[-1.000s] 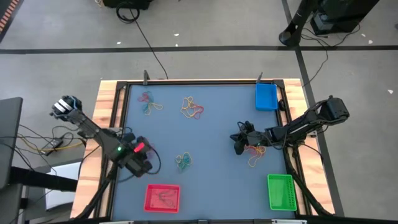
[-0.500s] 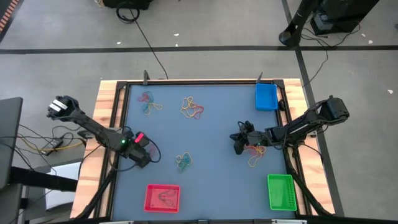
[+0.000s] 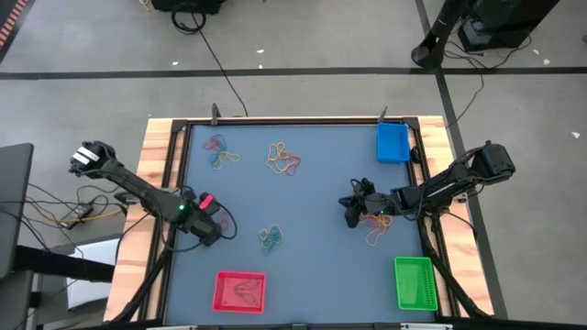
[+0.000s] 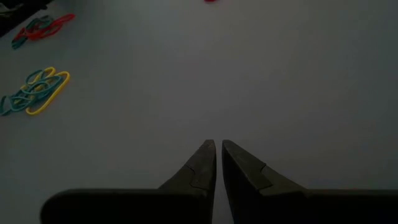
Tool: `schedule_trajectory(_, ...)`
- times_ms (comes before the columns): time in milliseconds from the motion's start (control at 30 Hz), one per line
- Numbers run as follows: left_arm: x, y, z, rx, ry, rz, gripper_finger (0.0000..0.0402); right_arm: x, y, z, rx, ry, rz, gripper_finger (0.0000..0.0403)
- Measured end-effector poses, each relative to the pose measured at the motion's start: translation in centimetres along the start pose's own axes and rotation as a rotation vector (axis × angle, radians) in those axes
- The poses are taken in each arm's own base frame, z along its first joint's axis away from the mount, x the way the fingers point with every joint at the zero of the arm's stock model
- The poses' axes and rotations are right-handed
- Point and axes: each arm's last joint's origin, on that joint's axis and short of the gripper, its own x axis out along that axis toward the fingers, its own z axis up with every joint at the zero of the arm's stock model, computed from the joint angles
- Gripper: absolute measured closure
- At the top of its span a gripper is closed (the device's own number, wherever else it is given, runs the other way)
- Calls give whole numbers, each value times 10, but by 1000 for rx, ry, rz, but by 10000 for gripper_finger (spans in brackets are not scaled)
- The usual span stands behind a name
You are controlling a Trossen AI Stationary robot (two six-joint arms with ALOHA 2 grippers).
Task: Sort rubber bands into baskets
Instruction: Put the blue rubber band into the red bin
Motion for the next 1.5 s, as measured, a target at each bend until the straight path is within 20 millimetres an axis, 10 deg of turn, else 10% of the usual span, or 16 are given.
schedule_trajectory(933, 14, -6, -3, 135, -25, -111, 308, 0, 0, 0, 0, 0, 0, 362)
schedule_trajectory(1233, 14, -7, -3, 133, -7, -122, 393, 0, 1, 1, 6, -9, 9, 362)
schedule_trajectory(1500, -27, -22, 18, 124, -92, -165, 399, 0, 1, 1, 7, -4, 15, 362)
